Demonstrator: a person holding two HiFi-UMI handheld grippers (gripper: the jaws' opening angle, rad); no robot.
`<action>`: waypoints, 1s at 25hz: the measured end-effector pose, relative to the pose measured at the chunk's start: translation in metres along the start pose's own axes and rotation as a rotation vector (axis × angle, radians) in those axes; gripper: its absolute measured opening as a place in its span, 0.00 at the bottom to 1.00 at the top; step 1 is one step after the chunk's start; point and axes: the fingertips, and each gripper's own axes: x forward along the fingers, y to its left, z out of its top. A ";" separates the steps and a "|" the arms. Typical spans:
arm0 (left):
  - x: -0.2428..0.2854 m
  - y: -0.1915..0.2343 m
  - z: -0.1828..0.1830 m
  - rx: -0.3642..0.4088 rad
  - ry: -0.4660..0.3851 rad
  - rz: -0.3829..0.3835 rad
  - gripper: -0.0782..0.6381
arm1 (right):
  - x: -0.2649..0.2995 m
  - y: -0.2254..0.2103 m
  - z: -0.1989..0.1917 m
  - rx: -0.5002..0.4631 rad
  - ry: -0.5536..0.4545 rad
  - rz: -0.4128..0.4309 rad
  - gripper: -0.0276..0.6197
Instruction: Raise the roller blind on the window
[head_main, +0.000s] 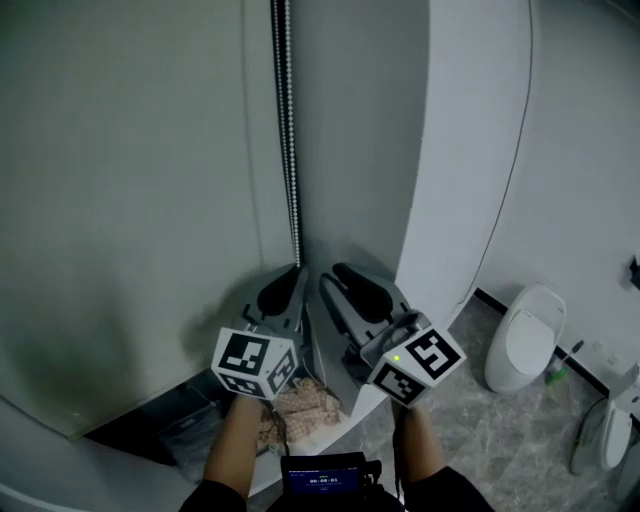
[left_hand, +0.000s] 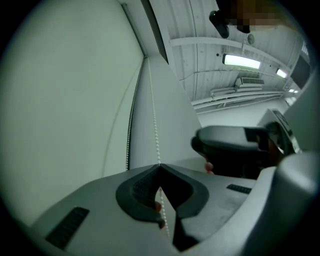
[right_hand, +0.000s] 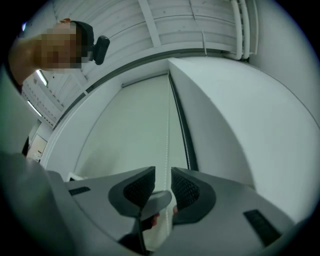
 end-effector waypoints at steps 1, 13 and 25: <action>-0.007 0.003 0.000 -0.008 -0.011 0.013 0.13 | 0.016 0.002 0.005 -0.010 0.019 0.023 0.18; -0.083 -0.017 -0.096 -0.110 0.044 0.028 0.12 | 0.082 0.031 0.037 0.041 -0.048 0.142 0.22; -0.096 -0.014 -0.097 -0.134 0.037 -0.011 0.13 | 0.078 0.026 0.036 -0.018 -0.066 0.088 0.06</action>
